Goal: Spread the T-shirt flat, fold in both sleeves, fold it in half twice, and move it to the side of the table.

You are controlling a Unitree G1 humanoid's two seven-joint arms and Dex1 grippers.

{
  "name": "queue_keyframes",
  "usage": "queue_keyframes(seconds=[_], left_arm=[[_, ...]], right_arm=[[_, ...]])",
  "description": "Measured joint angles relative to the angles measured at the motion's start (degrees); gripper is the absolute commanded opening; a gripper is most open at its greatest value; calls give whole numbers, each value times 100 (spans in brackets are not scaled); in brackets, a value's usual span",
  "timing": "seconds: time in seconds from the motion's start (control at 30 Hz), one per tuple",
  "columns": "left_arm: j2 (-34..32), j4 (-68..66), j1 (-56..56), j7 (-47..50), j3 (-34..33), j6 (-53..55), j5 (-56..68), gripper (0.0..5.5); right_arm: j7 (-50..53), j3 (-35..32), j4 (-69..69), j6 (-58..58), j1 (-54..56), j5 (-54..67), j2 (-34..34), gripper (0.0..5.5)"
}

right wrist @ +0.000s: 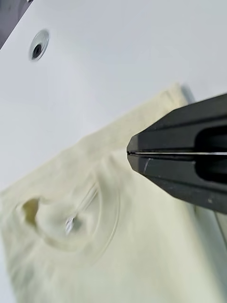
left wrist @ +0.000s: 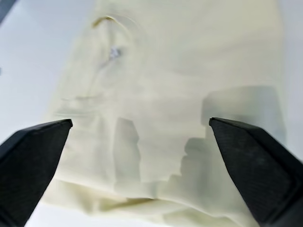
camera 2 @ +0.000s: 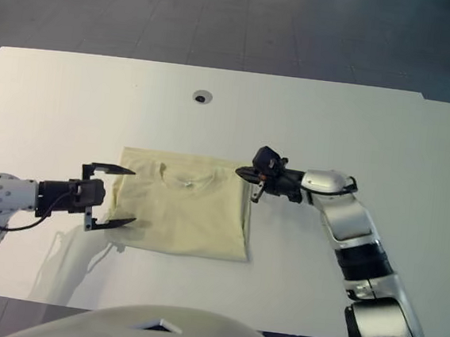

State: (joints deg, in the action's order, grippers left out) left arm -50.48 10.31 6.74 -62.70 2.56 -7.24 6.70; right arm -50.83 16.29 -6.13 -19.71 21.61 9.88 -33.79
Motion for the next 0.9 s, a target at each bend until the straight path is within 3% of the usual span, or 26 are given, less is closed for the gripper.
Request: queue_keyframes(seconds=[0.27,0.6,0.9], left_arm=[[-22,-117,-10,295,107,-106,-608,537],[-279,-441,-365,232,389,-526,-900,537],[-141,-1988,-2175,738,1275,-1840,-2141,537]], right_arm=[[-200,311,-884,665,250,-658,221,0],[-511,442,-965,1100,289,-1028,35,0],[-826,203,169,139,-329,-726,-419,0]])
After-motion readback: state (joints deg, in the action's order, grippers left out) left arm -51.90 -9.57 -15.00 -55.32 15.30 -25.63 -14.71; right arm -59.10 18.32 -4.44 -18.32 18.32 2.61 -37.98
